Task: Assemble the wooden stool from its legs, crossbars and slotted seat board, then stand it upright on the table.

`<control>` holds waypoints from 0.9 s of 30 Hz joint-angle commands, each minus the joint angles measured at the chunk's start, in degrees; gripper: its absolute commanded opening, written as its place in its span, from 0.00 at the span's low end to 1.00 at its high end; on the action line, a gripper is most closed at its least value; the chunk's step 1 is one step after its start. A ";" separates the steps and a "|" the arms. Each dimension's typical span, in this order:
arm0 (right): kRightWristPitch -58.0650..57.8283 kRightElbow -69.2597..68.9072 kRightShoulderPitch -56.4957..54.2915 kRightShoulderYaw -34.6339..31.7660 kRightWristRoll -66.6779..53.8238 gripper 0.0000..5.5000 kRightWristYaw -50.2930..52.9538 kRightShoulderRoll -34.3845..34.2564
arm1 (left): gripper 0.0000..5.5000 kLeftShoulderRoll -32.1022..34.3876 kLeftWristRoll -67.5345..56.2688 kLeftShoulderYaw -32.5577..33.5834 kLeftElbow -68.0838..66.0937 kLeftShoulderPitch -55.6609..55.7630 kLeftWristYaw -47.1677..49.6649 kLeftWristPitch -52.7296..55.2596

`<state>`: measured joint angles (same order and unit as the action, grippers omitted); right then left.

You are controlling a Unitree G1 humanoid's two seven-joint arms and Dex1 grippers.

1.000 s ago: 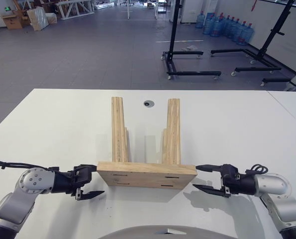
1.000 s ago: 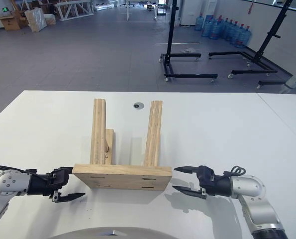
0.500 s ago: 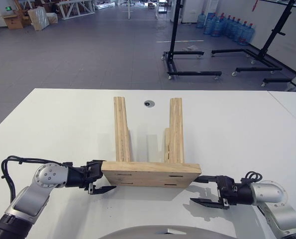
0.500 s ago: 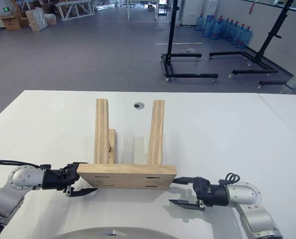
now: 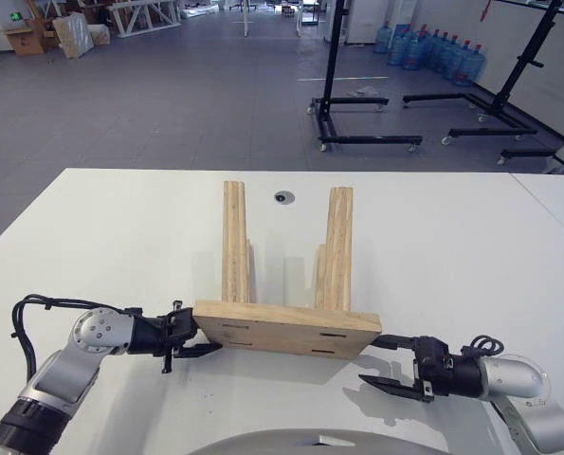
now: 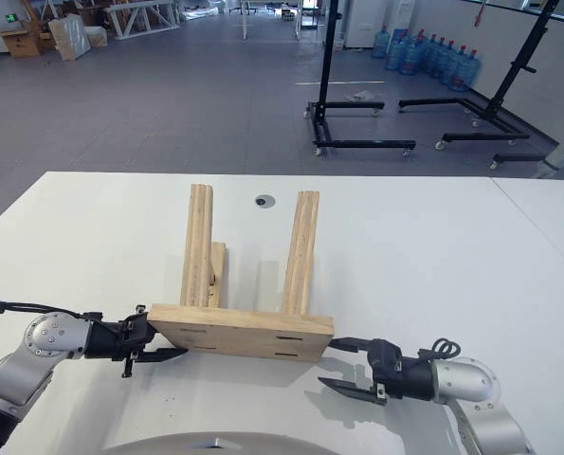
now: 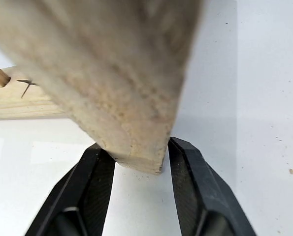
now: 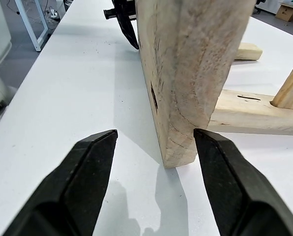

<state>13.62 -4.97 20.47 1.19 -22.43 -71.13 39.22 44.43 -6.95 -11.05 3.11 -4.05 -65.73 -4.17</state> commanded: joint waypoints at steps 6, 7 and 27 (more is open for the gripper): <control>-0.66 -5.49 4.57 -0.28 -1.47 0.52 3.22 -1.42 | 0.28 -0.26 -0.86 -1.60 -0.62 1.93 -3.72 -0.68; 0.06 -5.16 4.36 -0.57 -0.97 0.52 3.83 -1.70 | 0.27 -0.25 -0.82 -1.56 -0.85 2.05 -3.93 -0.68; 0.47 28.97 -37.42 7.00 6.12 0.48 -6.78 -10.79 | 0.24 0.12 -1.40 -2.59 -4.51 6.52 -4.97 -0.04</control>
<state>13.81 24.13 -15.66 8.40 -16.75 -77.68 28.32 45.19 -8.21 -12.72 -1.52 1.72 -69.38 -3.92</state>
